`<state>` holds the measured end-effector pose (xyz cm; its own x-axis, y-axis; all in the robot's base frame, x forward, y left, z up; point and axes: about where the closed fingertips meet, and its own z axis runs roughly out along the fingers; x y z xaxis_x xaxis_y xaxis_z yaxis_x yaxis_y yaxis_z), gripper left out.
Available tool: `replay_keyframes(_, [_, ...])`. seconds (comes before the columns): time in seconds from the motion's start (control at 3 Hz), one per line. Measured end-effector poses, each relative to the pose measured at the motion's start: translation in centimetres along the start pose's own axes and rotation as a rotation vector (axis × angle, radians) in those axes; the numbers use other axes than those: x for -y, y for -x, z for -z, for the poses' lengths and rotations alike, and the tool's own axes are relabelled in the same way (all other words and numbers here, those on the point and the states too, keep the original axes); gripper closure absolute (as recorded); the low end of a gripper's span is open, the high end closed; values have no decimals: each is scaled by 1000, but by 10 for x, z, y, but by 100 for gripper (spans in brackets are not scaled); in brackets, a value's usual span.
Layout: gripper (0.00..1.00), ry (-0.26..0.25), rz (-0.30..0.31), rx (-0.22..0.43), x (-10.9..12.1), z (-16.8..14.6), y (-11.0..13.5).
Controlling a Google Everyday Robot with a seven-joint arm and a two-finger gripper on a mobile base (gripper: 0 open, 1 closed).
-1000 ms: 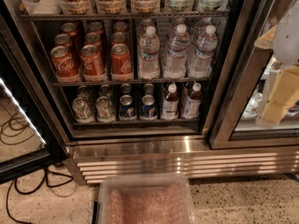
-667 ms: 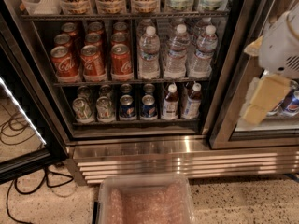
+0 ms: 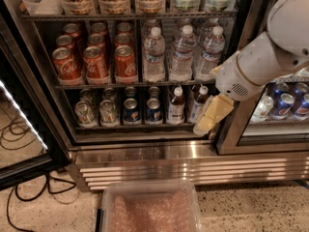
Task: Pick water bottle from middle shelf of fridge
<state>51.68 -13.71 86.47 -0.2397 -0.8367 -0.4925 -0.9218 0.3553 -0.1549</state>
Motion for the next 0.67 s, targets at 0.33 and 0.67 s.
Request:
replay_keyframes(0.33, [0, -8, -1, 10, 3, -3, 2])
replay_keyframes(0.67, [0, 8, -50, 74, -20, -18, 8])
